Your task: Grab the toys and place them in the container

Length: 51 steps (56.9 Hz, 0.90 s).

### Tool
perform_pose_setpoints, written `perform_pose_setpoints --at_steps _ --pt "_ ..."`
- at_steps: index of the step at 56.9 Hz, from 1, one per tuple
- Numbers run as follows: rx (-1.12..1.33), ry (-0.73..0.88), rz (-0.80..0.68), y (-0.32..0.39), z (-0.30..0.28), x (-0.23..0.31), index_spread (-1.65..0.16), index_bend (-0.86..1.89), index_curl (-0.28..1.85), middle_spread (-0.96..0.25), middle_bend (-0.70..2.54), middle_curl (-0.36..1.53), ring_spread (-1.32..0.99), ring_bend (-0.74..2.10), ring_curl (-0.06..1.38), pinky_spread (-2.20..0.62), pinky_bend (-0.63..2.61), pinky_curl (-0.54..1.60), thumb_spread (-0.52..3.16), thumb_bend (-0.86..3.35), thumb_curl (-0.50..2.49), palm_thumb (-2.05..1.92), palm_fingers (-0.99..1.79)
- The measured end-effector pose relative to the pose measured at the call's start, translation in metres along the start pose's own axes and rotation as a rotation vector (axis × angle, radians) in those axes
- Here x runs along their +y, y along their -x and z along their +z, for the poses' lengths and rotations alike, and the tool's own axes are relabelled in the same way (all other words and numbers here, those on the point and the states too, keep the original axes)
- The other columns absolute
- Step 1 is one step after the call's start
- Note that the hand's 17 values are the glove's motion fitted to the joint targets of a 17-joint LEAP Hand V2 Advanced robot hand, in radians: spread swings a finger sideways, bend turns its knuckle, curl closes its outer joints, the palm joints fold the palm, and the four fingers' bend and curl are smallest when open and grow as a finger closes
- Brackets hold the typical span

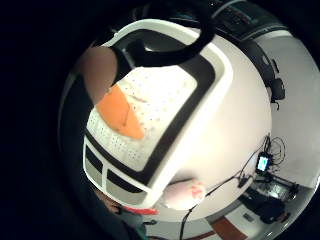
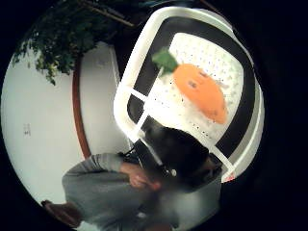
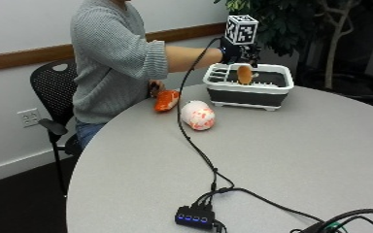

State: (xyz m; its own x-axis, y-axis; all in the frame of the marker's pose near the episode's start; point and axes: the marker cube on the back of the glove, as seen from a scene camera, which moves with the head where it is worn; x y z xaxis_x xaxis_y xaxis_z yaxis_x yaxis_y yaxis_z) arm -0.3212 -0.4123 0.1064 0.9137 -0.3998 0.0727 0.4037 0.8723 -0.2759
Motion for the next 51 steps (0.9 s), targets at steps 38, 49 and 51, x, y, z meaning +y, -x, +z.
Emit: perform_pose_setpoints --at_steps 38,49,51 --pt "0.055 -0.026 0.462 -0.174 0.005 0.224 -0.36 0.16 0.25 -0.17 0.14 0.27 -0.17 0.48 0.34 0.0 1.1 0.36 1.26 -0.06 0.26 -0.09 -0.14" --pt "-0.076 0.206 0.439 -0.141 0.154 0.22 -0.35 0.17 0.3 -0.12 0.04 0.2 -0.04 0.22 0.28 0.05 1.12 0.36 1.25 -0.05 0.23 -0.06 -0.27" --pt "-0.072 0.181 0.434 -0.139 0.155 0.222 -0.36 0.19 0.3 -0.12 0.04 0.19 -0.03 0.19 0.28 0.05 1.13 0.36 1.25 -0.05 0.23 -0.06 -0.26"
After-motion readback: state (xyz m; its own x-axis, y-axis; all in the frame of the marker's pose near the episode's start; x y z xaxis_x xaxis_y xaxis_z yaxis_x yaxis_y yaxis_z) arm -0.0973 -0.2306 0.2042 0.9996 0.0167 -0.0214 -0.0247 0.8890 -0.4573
